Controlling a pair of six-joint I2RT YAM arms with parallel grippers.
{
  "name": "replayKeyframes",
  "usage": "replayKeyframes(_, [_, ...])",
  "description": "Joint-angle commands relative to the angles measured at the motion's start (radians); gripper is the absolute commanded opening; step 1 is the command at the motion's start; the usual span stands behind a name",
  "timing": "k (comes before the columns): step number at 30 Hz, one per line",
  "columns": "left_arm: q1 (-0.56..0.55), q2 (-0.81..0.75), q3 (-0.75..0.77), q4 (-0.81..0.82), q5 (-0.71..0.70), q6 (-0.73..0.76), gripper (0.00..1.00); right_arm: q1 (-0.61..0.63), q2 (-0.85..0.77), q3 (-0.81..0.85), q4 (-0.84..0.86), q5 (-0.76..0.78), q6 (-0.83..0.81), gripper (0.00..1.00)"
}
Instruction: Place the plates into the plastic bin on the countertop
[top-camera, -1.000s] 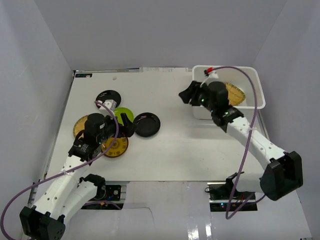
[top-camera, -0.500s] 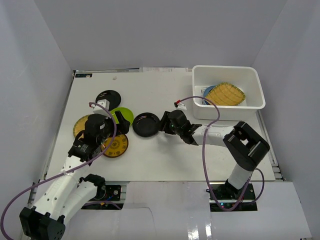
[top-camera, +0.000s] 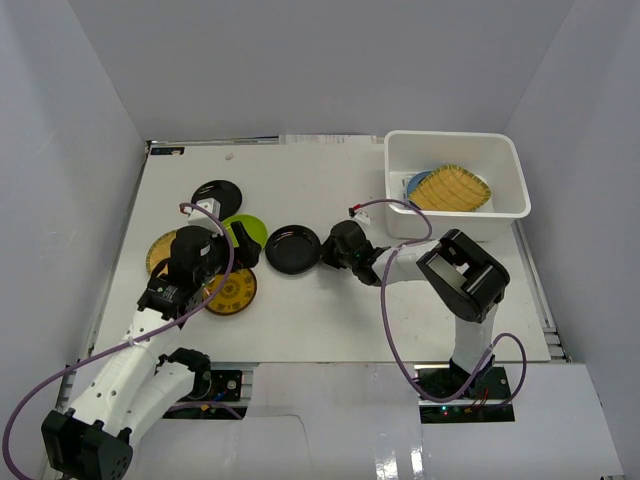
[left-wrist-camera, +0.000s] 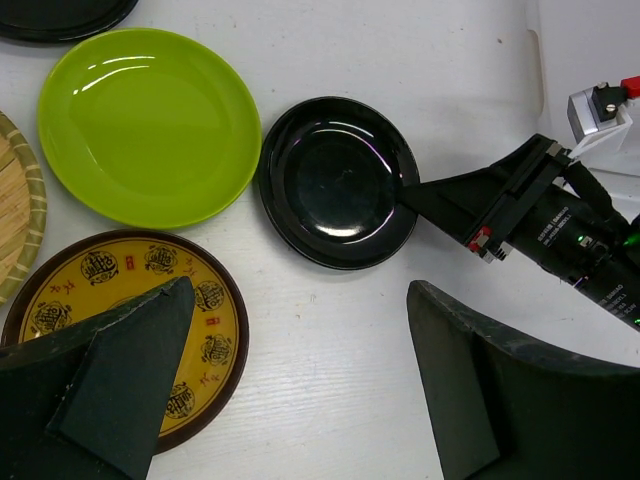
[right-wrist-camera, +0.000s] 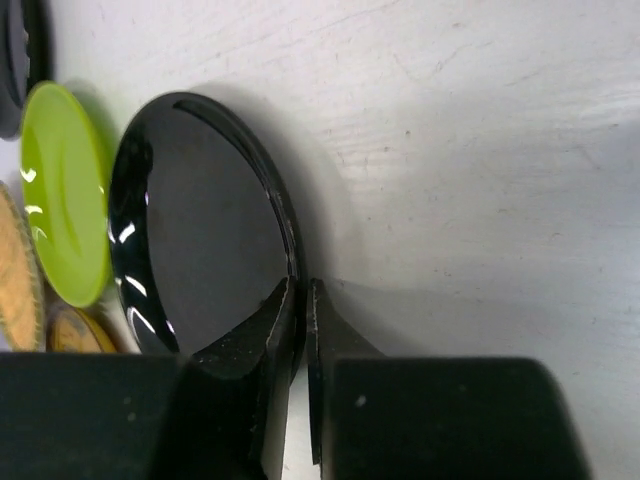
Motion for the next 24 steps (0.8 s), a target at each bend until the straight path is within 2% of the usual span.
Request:
replayKeyframes(1, [0.009, -0.014, 0.021, 0.012, 0.023, 0.014, 0.98, -0.015, 0.0, -0.013, 0.037, 0.045, 0.04, 0.08])
replayKeyframes(5, [0.02, -0.02, 0.021, 0.02, 0.032, 0.016, 0.98, -0.015, -0.131, -0.079, 0.034, 0.093, -0.017, 0.08])
replayKeyframes(9, [0.04, -0.014, 0.023, 0.026, 0.041, 0.014, 0.98, -0.019, -0.396, -0.13, 0.003, 0.098, -0.135, 0.08])
replayKeyframes(14, [0.092, 0.018, 0.027, 0.044, 0.124, -0.009, 0.98, -0.096, -0.669, -0.003, -0.189, 0.072, -0.364, 0.08])
replayKeyframes(17, [0.111, 0.052, 0.041, 0.052, 0.148, -0.027, 0.98, -0.276, -0.766, 0.053, -0.282, 0.061, -0.449, 0.08])
replayKeyframes(18, [0.111, 0.072, 0.047, 0.057, 0.148, -0.038, 0.98, -0.4, -0.776, 0.064, -0.3, 0.044, -0.471, 0.08])
replayKeyframes(22, [0.114, 0.159, 0.108, 0.095, 0.127, -0.07, 0.98, -0.654, -0.736, 0.116, -0.4, 0.024, -0.544, 0.08])
replayKeyframes(24, [0.124, 0.211, 0.144, 0.097, 0.06, -0.085, 0.98, -0.77, -0.692, 0.119, -0.406, -0.016, -0.537, 0.08])
